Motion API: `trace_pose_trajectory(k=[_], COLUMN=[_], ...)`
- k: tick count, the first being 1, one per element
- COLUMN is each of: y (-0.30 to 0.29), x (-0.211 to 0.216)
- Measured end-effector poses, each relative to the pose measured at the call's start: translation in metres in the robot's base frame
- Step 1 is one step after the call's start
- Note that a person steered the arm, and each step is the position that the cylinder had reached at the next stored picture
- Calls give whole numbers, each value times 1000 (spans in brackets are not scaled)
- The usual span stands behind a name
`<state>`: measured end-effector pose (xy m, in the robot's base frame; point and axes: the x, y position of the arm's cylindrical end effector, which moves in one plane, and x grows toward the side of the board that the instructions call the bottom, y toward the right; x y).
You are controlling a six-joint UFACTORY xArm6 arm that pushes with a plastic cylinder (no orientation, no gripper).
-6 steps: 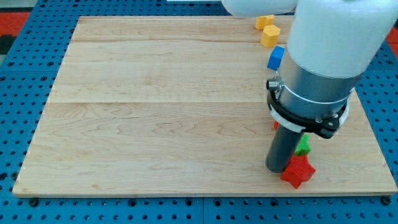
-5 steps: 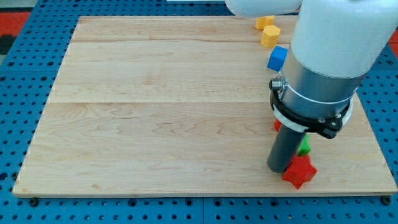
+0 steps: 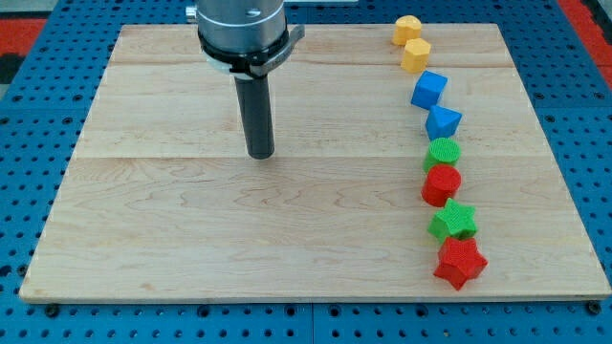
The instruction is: Place the pointer left to the blue cube
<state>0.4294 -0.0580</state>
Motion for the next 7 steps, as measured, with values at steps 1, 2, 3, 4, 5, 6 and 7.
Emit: trace_pose_trajectory(k=[1,2,3,4,5,6,7], y=[0,0,0,0,0,0,0], x=[-17,-29,-39,-51,-65,-74,-74])
